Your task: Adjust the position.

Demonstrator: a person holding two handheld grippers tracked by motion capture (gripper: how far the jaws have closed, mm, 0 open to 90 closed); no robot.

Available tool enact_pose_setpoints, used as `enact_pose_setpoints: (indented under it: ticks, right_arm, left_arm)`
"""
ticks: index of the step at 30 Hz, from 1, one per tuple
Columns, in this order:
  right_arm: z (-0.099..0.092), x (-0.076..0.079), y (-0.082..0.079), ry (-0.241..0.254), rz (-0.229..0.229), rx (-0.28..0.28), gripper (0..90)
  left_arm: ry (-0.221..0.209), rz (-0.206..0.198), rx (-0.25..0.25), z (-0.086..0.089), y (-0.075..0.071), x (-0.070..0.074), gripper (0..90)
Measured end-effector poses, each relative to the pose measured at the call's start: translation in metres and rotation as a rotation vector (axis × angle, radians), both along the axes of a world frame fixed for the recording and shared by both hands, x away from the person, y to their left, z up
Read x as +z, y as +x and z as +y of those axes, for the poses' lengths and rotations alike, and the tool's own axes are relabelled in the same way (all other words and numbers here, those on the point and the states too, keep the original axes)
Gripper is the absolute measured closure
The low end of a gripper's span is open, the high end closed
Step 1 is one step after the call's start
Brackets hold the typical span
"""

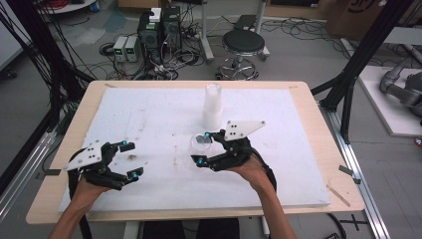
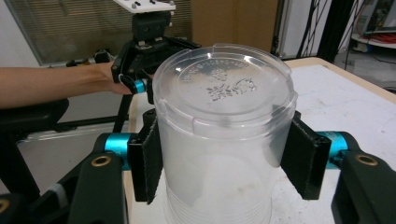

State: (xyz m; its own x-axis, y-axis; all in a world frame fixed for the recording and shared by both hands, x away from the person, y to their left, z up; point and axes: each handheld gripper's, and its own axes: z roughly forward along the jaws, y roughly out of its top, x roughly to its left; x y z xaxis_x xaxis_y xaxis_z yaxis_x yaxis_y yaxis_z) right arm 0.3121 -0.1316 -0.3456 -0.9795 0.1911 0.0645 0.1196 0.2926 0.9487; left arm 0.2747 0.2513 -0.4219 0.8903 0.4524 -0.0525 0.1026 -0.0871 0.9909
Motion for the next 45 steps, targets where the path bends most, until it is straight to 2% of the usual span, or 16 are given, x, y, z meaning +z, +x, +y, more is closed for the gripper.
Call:
enact_pose_setpoints:
  ticks: [1,2,4,5,6,7,8,9,10,11,12,13,14,18,29,45]
  right_arm:
    - [0.000,0.000,0.000,0.000,0.000,0.000,37.9]
    - [0.001,0.001,0.000,0.003,0.001,0.013,37.9]
    - [0.002,0.001,0.000,0.006,0.001,0.025,37.9]
    - [0.002,0.002,0.000,0.009,0.002,0.030,37.9]
    - [0.003,0.002,0.000,0.008,0.005,0.036,37.9]
    - [0.003,0.002,0.000,0.008,0.005,0.036,37.9]
    - [0.004,0.002,-0.001,0.006,0.003,0.049,37.9]
    - [0.004,0.002,-0.001,0.006,0.003,0.049,37.9]
    - [0.005,0.002,-0.001,0.003,0.007,0.053,37.9]
    - [0.005,0.002,-0.001,0.003,0.007,0.053,37.9]
    - [0.006,0.002,-0.002,0.001,0.004,0.060,37.9]
    - [0.006,0.002,-0.002,0.000,0.008,0.060,37.9]
    - [0.007,0.002,-0.002,0.002,0.006,0.066,37.9]
    - [0.007,0.003,-0.003,0.003,0.006,0.078,37.9]
    - [0.010,0.004,-0.005,0.016,0.004,0.098,38.0]
    - [0.011,0.002,-0.004,0.038,0.014,0.109,38.4]
  left_arm:
    - [0.000,0.000,0.000,0.000,0.000,0.000,10.2]
    - [-0.003,-0.005,-0.044,-0.010,0.002,0.002,10.2]
    - [-0.008,-0.006,-0.082,-0.019,0.004,0.005,10.2]
    - [-0.008,-0.006,-0.082,-0.019,0.004,0.005,10.2]
    - [-0.013,-0.007,-0.119,-0.029,0.006,0.009,10.2]
    - [-0.013,-0.007,-0.119,-0.029,0.006,0.009,10.2]
    - [-0.012,-0.007,-0.156,-0.039,0.008,0.013,10.2]
    - [-0.012,-0.007,-0.156,-0.039,0.008,0.013,10.2]
    - [-0.013,-0.009,-0.178,-0.048,0.010,0.017,10.2]
    - [-0.013,-0.009,-0.178,-0.048,0.010,0.017,10.2]
    - [-0.015,-0.014,-0.197,-0.057,0.012,0.021,10.2]
    - [-0.015,-0.014,-0.197,-0.057,0.012,0.021,10.2]
    - [-0.015,-0.015,-0.223,-0.065,0.015,0.024,10.2]
    - [-0.016,-0.014,-0.260,-0.080,0.017,0.026,10.2]
    - [-0.023,-0.004,-0.318,-0.112,0.023,0.023,10.2]
    - [-0.067,0.003,-0.337,-0.128,0.022,0.015,13.2]
